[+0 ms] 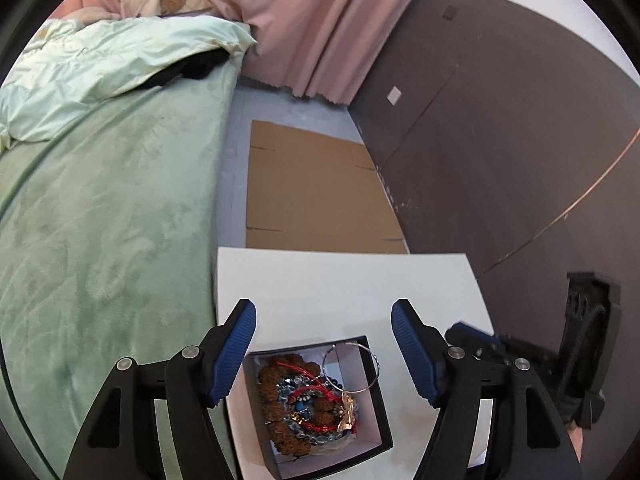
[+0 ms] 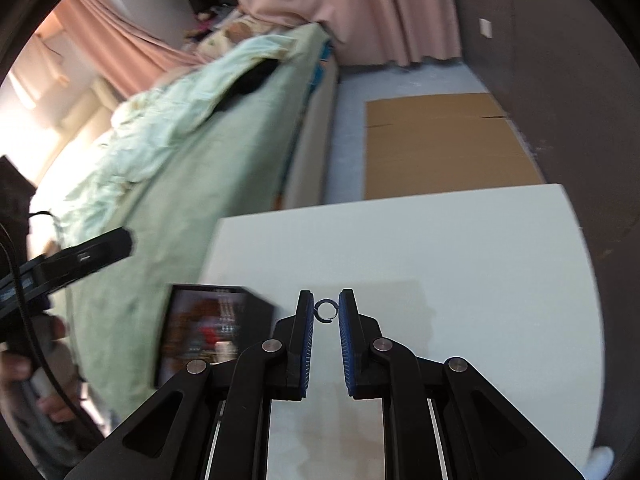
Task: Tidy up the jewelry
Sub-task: 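Lower the small silver ring into the box and open the right gripper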
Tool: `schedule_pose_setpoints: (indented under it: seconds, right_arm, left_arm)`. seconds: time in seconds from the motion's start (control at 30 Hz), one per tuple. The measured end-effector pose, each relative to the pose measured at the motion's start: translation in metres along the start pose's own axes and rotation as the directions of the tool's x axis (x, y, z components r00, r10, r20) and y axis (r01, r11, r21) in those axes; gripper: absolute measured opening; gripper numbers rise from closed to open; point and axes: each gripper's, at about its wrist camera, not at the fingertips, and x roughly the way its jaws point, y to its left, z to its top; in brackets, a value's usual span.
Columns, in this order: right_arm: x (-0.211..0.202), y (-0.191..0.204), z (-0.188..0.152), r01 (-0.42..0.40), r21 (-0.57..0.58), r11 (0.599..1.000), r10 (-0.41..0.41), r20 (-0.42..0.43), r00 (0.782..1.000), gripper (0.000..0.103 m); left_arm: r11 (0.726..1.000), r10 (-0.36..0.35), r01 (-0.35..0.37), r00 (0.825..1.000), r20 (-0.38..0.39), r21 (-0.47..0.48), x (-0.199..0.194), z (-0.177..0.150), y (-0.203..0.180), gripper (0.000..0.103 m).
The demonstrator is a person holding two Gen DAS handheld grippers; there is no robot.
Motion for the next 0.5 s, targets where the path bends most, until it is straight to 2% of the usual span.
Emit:
schedule_pose_setpoints:
  seconds: [0.2,0.33,0.5]
  right_arm:
    - [0.006,0.037,0.004,-0.070,-0.027,0.997,0.069,-0.018,0.997,0.014]
    - [0.014,0.053,0.006,-0.085,-0.061,0.994,0.083,-0.038,0.996,0.014]
    - [0.032,0.063,0.004,-0.080,-0.072,0.994,0.076,-0.068,0.995,0.015]
  left_arm:
    - [1.000,-0.020,0.020,1.000,0.012,-0.009,-0.016,0.007,0.010,0.073]
    - [0.999,-0.047,0.047,0.998,0.043,-0.017,-0.030,0.011,0.015,0.086]
    - [0.995,-0.083,0.088,0.993,0.083,-0.049,-0.043,0.012,0.021,0.091]
